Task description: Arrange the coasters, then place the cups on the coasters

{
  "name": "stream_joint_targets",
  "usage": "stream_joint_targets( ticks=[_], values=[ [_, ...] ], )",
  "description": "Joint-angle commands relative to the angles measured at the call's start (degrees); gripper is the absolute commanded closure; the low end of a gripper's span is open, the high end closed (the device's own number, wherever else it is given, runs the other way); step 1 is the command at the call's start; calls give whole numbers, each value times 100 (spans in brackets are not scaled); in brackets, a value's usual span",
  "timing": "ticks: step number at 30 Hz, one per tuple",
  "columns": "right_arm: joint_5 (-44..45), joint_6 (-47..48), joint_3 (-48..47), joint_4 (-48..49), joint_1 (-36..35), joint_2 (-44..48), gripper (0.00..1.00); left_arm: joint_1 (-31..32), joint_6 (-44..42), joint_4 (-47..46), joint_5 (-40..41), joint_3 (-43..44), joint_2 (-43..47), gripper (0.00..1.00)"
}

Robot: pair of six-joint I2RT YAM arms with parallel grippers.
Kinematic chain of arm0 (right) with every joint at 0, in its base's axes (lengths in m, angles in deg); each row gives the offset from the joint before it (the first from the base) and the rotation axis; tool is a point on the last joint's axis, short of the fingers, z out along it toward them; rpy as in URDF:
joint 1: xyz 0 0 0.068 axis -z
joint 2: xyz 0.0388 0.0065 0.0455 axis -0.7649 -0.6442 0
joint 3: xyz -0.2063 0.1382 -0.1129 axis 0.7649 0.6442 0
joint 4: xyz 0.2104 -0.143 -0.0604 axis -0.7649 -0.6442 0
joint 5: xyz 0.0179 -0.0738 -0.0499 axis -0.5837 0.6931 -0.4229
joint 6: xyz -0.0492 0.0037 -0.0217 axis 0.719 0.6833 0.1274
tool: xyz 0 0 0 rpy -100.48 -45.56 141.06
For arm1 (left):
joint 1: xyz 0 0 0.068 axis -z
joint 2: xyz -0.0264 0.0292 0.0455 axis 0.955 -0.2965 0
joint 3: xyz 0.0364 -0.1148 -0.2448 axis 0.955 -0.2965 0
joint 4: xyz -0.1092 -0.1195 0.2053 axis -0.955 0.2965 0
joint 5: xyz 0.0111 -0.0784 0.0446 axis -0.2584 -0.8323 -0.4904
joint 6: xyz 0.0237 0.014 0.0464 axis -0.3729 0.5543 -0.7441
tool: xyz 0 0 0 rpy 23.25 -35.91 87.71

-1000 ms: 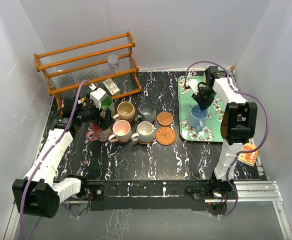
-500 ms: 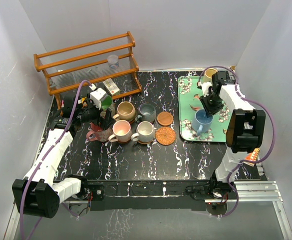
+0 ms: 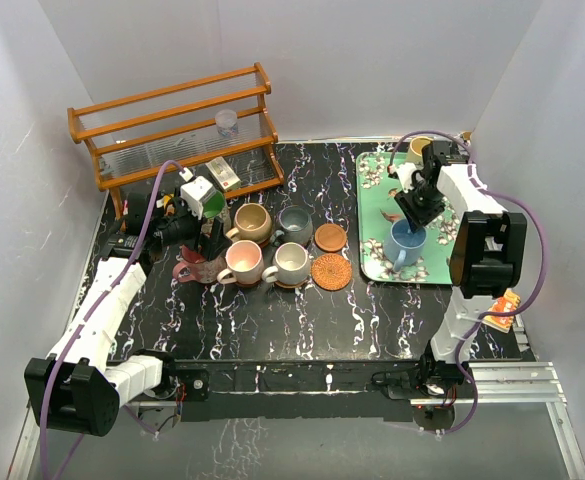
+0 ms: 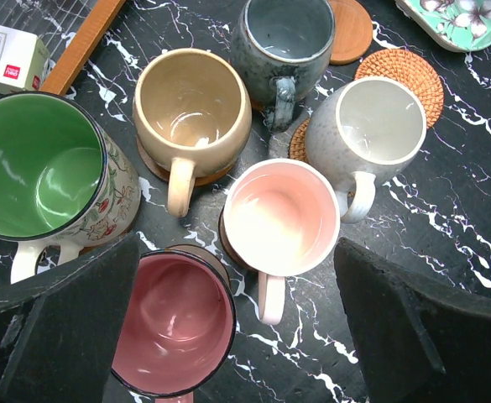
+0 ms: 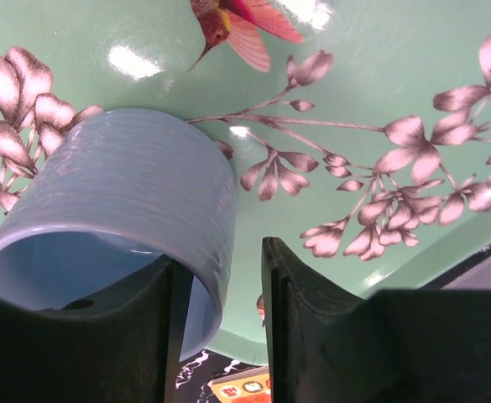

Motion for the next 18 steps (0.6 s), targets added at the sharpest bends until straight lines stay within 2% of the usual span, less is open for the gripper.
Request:
stream_joint_targets(
  ticks=[1, 5, 11, 18],
  values=[
    [-290, 452, -353, -173, -6, -61, 68, -45, -70, -68, -166, -34, 172, 1],
    [-335, 680, -365, -269, -15, -93, 73, -45, -70, -77, -164, -43, 179, 1],
    [-436, 922, -500, -335, -15, -193, 62, -48, -61, -85, -184, -52, 179, 1],
    [-730, 1134, -788, -524, -22, -385, 64, -62, -52, -85, -179, -68, 193, 1]
  ],
)
